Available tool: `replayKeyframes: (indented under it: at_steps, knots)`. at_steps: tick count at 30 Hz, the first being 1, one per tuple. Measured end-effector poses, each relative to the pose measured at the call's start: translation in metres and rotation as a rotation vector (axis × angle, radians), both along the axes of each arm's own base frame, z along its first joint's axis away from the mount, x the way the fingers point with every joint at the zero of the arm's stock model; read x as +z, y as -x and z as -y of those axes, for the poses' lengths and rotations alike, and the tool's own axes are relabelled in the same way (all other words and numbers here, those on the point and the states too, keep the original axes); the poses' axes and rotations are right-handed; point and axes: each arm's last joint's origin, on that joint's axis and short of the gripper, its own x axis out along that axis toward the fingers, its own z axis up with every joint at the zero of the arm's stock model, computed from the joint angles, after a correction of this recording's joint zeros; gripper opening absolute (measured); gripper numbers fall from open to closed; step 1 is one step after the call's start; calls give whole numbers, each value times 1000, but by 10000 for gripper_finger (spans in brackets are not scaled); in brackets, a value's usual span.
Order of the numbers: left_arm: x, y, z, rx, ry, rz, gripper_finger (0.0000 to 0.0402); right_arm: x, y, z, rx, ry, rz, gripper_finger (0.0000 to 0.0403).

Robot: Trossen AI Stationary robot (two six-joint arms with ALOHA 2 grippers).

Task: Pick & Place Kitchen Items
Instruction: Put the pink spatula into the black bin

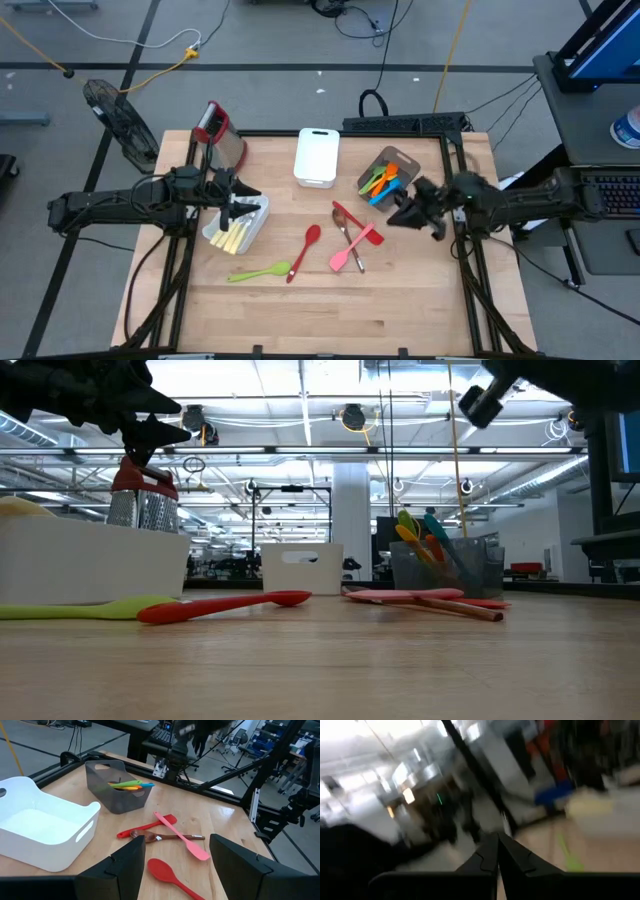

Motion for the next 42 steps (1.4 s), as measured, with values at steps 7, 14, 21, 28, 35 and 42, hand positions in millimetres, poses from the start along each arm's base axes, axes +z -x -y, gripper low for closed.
replayKeyframes:
  at_steps: [7, 14, 21, 28, 35, 42]
  knots:
    - [0, 0, 0, 0, 0, 0, 228, 3, -13, 0, 37, 264, -256, 4]
    - [0, 0, 0, 0, 1, 0, 228, 6, -32, 4, 0, 443, -318, 11]
    - [0, 0, 0, -1, -5, 0, 228, -6, -55, 7, -11, 574, -410, 52]
    - [0, 0, 0, -2, -9, 0, 228, -23, -76, 5, 38, 768, -532, 107]
    - [0, 0, 0, -2, -11, 0, 228, -36, -99, -4, 133, 902, -601, 155]
    - [0, 0, 0, 0, -11, 0, 228, -57, -117, -13, 195, 1033, -657, 179]
